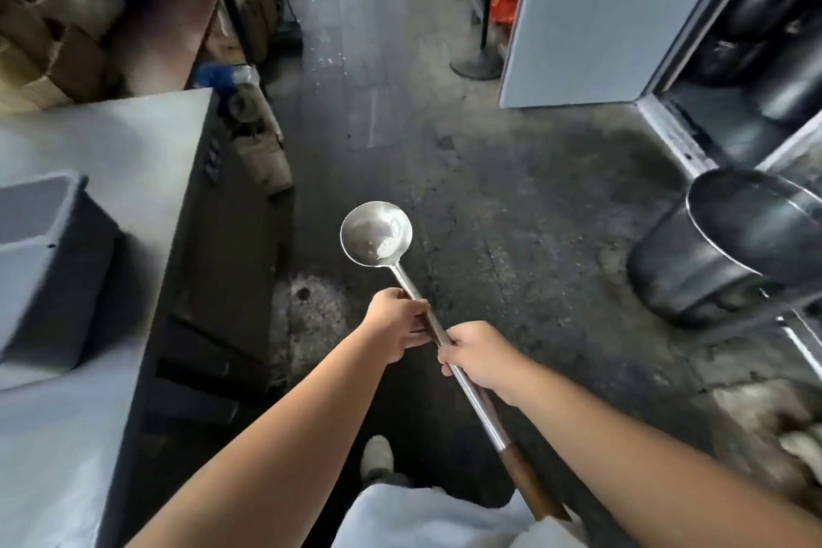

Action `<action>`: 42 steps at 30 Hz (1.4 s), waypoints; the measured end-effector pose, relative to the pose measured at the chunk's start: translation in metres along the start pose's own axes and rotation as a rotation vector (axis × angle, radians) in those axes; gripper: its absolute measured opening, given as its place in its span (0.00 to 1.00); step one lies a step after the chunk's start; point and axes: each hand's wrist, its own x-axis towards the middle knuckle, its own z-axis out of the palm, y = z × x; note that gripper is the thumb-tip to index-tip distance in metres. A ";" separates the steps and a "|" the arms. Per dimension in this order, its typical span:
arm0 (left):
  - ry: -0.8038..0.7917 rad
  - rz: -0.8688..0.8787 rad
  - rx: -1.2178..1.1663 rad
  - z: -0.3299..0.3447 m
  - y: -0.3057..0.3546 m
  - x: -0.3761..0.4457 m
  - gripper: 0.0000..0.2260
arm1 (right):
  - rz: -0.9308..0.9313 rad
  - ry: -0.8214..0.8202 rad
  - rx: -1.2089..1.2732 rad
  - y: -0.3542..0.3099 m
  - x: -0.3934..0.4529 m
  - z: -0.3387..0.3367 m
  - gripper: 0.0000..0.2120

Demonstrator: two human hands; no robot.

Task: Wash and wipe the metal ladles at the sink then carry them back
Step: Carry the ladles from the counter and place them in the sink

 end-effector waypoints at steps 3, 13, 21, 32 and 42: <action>-0.093 -0.014 0.076 0.054 0.015 0.018 0.01 | 0.045 0.098 0.071 0.020 0.003 -0.040 0.11; -0.377 -0.039 0.357 0.236 0.057 0.088 0.03 | 0.214 0.405 0.357 0.084 0.023 -0.160 0.11; -0.614 0.006 0.608 0.363 0.071 0.096 0.07 | 0.341 0.644 0.574 0.124 0.007 -0.236 0.08; -0.885 0.038 0.838 0.565 0.022 0.040 0.03 | 0.475 0.861 0.604 0.233 -0.083 -0.341 0.06; -0.985 0.017 0.914 0.730 -0.037 -0.025 0.03 | 0.548 0.991 0.667 0.342 -0.169 -0.437 0.09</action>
